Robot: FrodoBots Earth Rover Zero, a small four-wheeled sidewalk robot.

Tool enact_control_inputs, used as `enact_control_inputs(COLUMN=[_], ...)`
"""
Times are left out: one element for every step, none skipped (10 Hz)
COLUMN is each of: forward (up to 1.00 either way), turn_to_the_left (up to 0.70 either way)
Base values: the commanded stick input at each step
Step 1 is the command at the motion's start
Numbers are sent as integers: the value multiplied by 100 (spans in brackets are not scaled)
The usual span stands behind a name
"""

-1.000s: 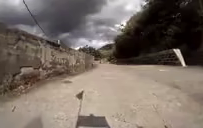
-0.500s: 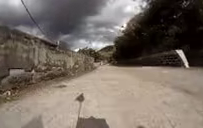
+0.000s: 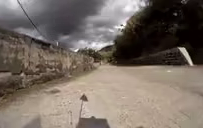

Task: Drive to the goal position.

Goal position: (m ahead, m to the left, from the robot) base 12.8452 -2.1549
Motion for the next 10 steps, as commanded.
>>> enact_control_inputs(forward=[70, 70, 70, 70, 70, 70, 70, 70, 70, 70], turn_to_the_left=[0, 0, 0, 0, 0, 0, 0, 0, 0, 0])
